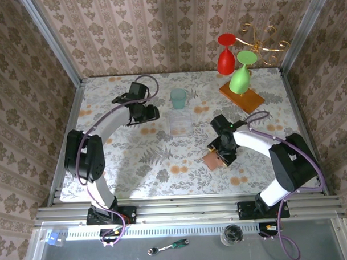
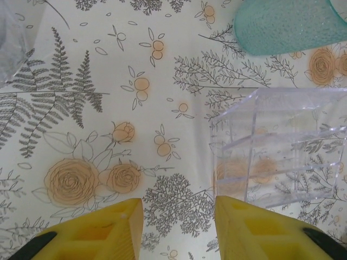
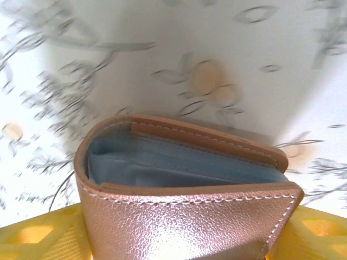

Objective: Take the credit cards out of the card holder

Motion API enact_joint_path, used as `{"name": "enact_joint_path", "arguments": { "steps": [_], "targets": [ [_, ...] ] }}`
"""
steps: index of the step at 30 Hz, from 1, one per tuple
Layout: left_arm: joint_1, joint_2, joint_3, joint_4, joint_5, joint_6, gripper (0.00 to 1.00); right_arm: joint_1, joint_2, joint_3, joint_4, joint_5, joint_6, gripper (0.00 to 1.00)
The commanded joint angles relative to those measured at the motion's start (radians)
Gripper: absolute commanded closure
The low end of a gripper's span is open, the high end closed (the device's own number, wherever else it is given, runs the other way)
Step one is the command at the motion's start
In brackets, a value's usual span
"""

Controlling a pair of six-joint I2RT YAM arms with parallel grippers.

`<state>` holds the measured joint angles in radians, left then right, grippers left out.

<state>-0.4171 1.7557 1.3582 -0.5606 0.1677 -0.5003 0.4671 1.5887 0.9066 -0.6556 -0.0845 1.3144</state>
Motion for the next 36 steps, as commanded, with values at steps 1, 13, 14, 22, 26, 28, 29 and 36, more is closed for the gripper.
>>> {"name": "enact_joint_path", "arguments": {
  "steps": [1, 13, 14, 22, 26, 28, 29, 36],
  "targets": [
    [0.009, -0.059, -0.039, 0.011, -0.02, 0.019, 0.59, 0.058, 0.046, 0.082, -0.048, 0.029, -0.165, 0.29],
    [0.045, -0.213, -0.258, 0.083, -0.008, -0.023, 0.58, 0.287, 0.284, 0.409, -0.182, 0.077, -0.452, 0.29],
    [0.047, -0.222, -0.272, 0.084, -0.011, -0.025, 0.58, 0.299, 0.305, 0.438, -0.191, 0.084, -0.468, 0.29],
    [0.057, -0.29, -0.372, 0.105, -0.02, -0.044, 0.56, 0.366, 0.445, 0.593, -0.245, 0.107, -0.576, 0.28],
    [0.057, -0.309, -0.399, 0.111, -0.027, -0.061, 0.56, 0.371, 0.463, 0.589, -0.238, 0.096, -0.59, 0.27],
    [0.057, -0.316, -0.409, 0.116, -0.023, -0.071, 0.55, 0.373, 0.468, 0.589, -0.232, 0.089, -0.595, 0.26],
    [0.058, -0.32, -0.412, 0.119, -0.019, -0.074, 0.55, 0.376, 0.469, 0.588, -0.228, 0.088, -0.597, 0.25],
    [0.053, -0.326, -0.425, 0.12, 0.012, -0.076, 0.54, 0.381, 0.427, 0.561, -0.204, 0.104, -0.592, 0.17]
  ]
}}
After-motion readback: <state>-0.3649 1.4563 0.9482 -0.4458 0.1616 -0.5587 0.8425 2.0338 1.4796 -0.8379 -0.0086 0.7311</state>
